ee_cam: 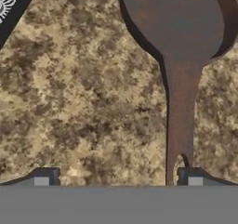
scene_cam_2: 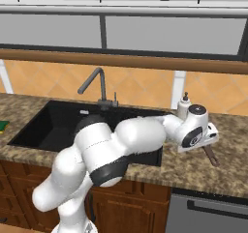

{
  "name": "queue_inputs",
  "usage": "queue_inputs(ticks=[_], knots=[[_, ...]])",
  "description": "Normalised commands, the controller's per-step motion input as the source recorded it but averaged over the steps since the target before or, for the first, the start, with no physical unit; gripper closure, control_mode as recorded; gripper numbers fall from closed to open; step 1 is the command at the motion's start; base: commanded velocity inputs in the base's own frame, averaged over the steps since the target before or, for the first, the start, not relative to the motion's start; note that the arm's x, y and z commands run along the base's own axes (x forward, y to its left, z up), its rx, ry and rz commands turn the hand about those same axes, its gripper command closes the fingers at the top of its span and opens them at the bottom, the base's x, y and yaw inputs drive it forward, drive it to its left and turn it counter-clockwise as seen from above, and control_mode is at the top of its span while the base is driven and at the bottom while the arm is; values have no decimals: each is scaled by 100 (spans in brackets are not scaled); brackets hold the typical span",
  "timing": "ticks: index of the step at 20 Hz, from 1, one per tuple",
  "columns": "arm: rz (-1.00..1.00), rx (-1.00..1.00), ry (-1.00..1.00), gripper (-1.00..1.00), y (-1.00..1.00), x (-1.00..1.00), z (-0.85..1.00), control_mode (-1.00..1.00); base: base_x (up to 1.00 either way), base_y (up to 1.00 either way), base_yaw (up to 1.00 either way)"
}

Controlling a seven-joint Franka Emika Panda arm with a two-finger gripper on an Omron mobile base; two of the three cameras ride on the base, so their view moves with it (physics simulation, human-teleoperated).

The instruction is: Pick the pan and sponge and place them into the sink. Then turn on the water.

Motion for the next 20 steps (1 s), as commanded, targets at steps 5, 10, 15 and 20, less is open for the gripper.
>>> queue_inputs(ticks=[5,10,15,20], knots=[[0,7,8,-100,-59,33,-2,-100,0,0,0],[0,4,14,-100,-48,28,-21,-100,0,0,0],[0,2,16,-100,-42,26,-34,-100,0,0,0],[0,2,10,-100,-33,9,-38,-100,0,0,0]])
